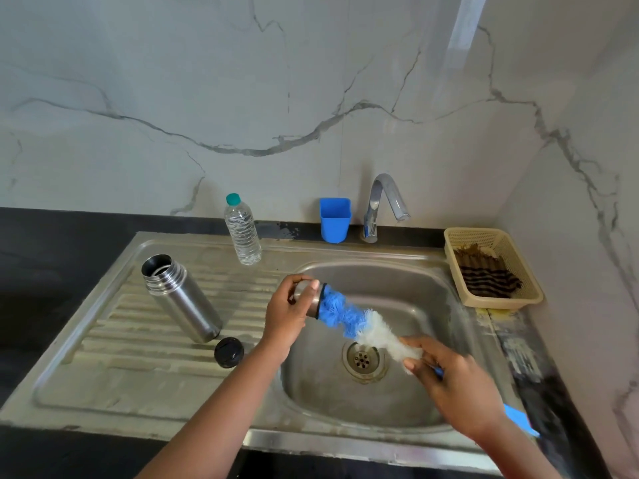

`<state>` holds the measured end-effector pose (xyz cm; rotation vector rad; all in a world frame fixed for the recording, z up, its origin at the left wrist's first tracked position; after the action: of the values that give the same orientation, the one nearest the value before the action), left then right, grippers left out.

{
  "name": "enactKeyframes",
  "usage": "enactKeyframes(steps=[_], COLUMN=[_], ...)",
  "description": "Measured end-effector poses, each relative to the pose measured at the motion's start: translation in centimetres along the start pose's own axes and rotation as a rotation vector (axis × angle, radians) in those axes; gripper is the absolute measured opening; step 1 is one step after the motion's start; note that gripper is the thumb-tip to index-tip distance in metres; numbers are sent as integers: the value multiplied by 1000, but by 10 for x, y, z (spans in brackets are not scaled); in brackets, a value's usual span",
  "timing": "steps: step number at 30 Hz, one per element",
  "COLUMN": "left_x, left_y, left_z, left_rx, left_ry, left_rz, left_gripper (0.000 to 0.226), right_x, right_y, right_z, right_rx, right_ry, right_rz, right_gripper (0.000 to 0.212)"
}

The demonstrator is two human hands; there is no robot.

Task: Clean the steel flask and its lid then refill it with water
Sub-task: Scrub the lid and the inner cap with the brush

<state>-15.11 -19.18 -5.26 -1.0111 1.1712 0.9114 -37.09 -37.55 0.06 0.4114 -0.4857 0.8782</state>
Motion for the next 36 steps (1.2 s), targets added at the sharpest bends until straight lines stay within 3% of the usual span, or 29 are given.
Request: enactKeyframes(steps=[4,7,9,12,16,20,24,30,33,36], left_x=[11,21,24,26,32,30,24,18,18,21], left_y=[4,9,14,16,13,10,7,5,2,1], left_z=[9,11,10,7,6,9,17,36,45,51], left_rx=[-5,36,62,71,65,39,19,22,2,-14], left_ry=[-243,-265,-286,-269,-211,-165,-181,-251,-243,-251], left_rz=[-34,-36,-49,-35,-11,-9,-14,-33,-18,1], left_gripper=[21,23,23,24,25,34,38,29,45,46], right_x=[-3,-6,2,21,71,147,196,208,207,202], right_y=[8,7,6,-14,-68,-113,-178,-248,-267,-283], right_z=[5,0,-1,12,35,67,81,64,53,39], right_rx=[-57,38,67,-47,-330,-522,-453,-324,-289,-275], right_ry=[186,468,516,594,623,860,918,1159,1188,1221], right_rz=[-85,-123,-107,-22,191,267,229,169,212,251], right_gripper=[33,38,39,41,57,57,58,55,48,46])
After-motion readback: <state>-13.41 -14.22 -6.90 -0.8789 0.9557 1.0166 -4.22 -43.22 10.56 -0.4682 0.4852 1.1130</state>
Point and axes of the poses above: each hand's wrist, its own y-axis away from the middle knuckle, its own z-axis out of the back of the hand, x = y × z, the point moved 5 cm from there along -y, towards the middle knuckle, and after that the axes turned 13 degrees about -z, right-handed, at the moved point
